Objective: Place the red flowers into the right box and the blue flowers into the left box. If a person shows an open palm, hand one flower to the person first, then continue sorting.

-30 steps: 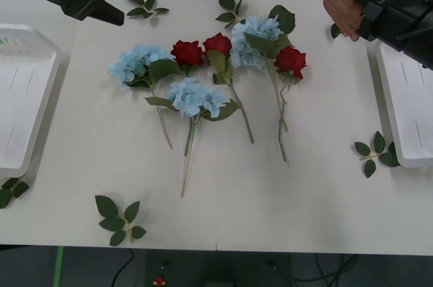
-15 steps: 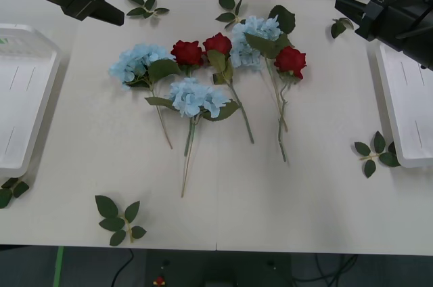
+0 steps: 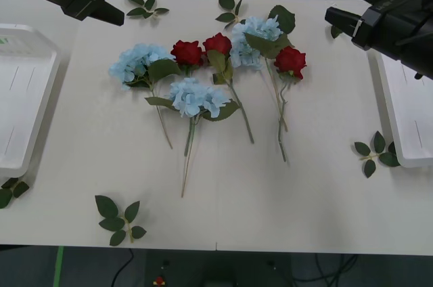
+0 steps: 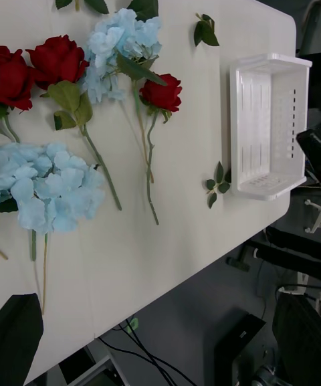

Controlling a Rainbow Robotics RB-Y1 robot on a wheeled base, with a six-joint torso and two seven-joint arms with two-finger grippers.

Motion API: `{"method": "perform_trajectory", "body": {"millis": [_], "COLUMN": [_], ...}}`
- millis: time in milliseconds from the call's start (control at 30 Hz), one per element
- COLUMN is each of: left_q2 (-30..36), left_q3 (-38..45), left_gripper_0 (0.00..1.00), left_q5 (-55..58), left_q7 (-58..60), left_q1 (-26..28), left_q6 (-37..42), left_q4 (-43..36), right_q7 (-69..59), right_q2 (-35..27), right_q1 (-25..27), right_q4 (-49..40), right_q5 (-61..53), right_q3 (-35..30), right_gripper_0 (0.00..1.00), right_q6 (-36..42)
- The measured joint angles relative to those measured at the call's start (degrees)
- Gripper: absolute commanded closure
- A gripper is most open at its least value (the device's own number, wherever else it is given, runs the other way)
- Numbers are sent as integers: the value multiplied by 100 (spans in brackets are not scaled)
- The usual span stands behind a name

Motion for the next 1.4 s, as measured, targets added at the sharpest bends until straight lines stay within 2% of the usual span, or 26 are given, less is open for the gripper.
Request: {"method": "perform_trajectory", "body": {"millis": [200, 400, 567, 700, 867, 1067, 1200, 1400], "left_q2": [0, 0, 1, 44, 179, 321, 342, 345], "left_q3": [5, 13, -84, -613, -1614, -2934, -3435, -3930], "left_gripper_0": [0, 0, 0, 0, 0, 0, 0, 0], "left_q5": [-1, -94, -639, -991, -1080, -1154, -1172, -1205], "left_q7": [0, 169, 1760, 2929, 2886, 2887, 2887, 2887], "left_q1": [0, 0, 0, -2, -4, -6, -7, -22], "left_q6": [0, 132, 478, 427, -245, -1566, -2102, -2670], "left_q4": [4, 14, 36, 236, 632, 1207, 1553, 1841], "right_q7": [-147, -1996, -3048, -4892, -6287, -8420, -8501, -9004], "right_q2": [-258, -483, -477, -385, -81, 375, 740, 1385], "right_q1": [109, 113, 59, -149, -581, -1236, -1652, -2367], "right_q4": [0, 0, 0, 0, 3, 208, 690, 1952], "right_q5": [-159, 255, 1179, 2045, 3048, 4408, 5328, 6083], "right_q3": [0, 0, 0, 29, 343, 1195, 1710, 2301], "right_gripper_0": [0, 0, 0, 0, 0, 0, 0, 0], "right_q6": [550, 1215, 2137, 2945, 3526, 3903, 3978, 3953]}}
